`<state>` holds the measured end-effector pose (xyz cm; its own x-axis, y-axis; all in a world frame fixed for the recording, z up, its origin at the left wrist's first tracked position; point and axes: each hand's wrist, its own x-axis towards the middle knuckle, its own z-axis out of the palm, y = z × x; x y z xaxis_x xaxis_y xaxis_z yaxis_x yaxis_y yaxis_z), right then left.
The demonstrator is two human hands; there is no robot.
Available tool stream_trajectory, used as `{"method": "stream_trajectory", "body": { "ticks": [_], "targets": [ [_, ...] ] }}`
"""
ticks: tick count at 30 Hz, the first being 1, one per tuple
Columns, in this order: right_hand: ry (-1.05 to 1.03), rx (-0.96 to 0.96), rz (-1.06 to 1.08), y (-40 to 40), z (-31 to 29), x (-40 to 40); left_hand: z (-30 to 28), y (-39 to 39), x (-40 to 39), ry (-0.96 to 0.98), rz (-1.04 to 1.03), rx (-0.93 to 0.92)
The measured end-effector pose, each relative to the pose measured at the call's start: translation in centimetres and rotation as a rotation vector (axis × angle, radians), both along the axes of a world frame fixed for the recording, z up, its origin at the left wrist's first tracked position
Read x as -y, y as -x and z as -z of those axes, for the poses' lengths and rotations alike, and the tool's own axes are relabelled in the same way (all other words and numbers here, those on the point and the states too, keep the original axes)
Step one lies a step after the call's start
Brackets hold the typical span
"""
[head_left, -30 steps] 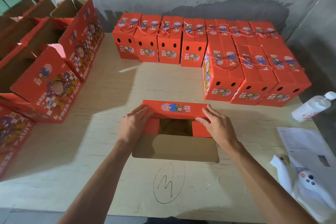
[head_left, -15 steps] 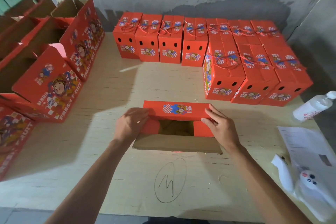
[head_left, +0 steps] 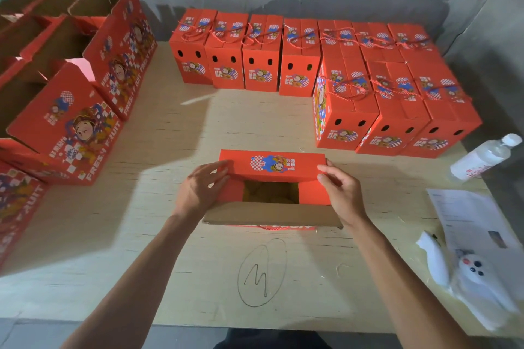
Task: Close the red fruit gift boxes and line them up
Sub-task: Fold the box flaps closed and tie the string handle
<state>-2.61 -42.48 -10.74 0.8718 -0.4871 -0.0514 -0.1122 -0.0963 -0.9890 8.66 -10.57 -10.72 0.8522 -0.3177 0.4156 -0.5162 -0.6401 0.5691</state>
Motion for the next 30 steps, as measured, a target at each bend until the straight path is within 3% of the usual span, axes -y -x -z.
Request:
{"method": "stream_trajectory", "body": {
  "ticks": [5,8,11,14,18,30],
  "targets": [
    [0.183,-0.106,0.014,-0.1,-1.2,-0.3,-1.4,0.2,-0.1,-0.182,0.077,0.092],
    [0.347,-0.167,0.008,0.0,-2.0,-0.8,-3.3,-0.6,0.4,-0.4,0.133,-0.033],
    [0.691,-0.287,-0.066,-0.4,-3.2,-1.1,-4.6,-1.3,2.4,-0.596,0.116,-0.241],
    [0.996,-0.434,-0.17,-0.7,-4.3,-2.2,-4.3,-0.8,4.8,-0.754,0.029,-0.315],
    [1.263,-0.548,-0.151,-0.2,-3.9,-3.7,-3.5,0.2,5.7,-0.699,-0.074,-0.322],
    [1.21,-0.495,-0.069,-0.8,-3.9,-4.5,-3.0,1.7,5.0,-0.338,-0.132,-0.278]
  ]
}}
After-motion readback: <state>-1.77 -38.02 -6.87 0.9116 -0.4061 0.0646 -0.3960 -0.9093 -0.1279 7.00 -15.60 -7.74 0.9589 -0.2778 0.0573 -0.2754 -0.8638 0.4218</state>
